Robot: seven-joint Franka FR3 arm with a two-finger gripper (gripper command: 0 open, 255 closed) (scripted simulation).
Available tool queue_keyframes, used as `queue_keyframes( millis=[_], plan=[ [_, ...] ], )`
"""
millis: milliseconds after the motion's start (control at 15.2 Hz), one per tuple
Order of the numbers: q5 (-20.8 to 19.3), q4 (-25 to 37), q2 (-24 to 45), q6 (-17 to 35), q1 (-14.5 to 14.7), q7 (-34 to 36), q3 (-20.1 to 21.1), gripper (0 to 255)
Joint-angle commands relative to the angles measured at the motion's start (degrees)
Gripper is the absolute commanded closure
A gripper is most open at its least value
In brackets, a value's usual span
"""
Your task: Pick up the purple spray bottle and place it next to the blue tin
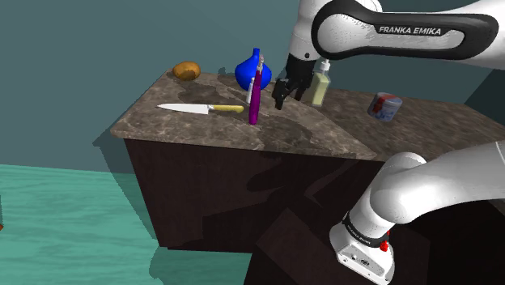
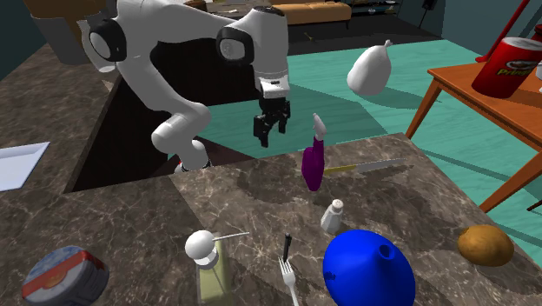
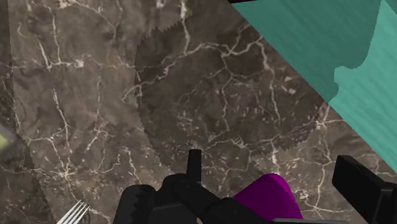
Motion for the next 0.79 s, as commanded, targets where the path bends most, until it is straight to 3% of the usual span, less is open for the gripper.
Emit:
queue_keyframes(
  millis=[0, 330, 726],
  plan=[
    [0.0, 1.4, 2.8, 3.8, -1.2, 7.2, 3.3, 0],
    [-3.4, 7.4, 10.3, 10.0, -5.5, 24.0, 10.7, 0],
    [-4.1, 4.9, 11.7, 14.1, -6.0, 25.0, 10.9, 0]
  ],
)
